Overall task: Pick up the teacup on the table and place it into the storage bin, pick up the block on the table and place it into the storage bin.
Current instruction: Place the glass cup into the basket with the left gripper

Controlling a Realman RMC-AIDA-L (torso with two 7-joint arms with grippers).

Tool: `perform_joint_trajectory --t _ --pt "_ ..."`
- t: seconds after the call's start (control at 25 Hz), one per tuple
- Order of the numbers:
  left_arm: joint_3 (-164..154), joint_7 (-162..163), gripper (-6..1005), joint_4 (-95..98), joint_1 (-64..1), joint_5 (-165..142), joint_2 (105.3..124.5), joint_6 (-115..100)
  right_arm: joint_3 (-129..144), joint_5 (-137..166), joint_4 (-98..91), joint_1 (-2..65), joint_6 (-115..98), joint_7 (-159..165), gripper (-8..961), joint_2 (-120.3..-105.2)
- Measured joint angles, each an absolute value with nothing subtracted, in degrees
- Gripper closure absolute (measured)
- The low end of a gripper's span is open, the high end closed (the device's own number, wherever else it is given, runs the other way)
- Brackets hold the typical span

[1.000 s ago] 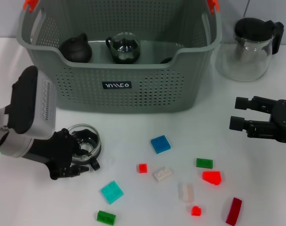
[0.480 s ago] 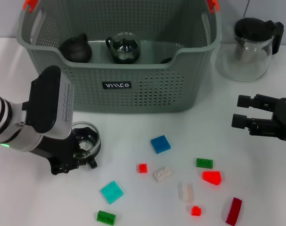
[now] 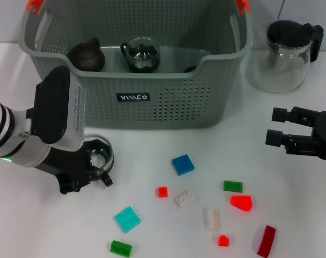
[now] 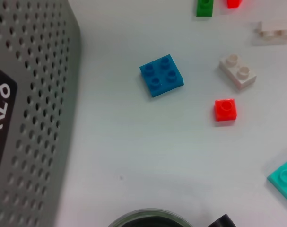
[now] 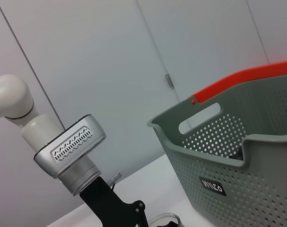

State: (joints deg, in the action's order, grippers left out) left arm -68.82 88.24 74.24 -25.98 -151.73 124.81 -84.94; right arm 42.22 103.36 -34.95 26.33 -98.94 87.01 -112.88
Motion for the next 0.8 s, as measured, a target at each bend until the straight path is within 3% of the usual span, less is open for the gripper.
perform_joint_trajectory --t 0.8 --pt "-62.72 98.46 946 80.25 -27.25 -143.06 124.41 -96.81 42.19 103.36 -35.39 25.75 -99.5 86.34 37 -112.65"
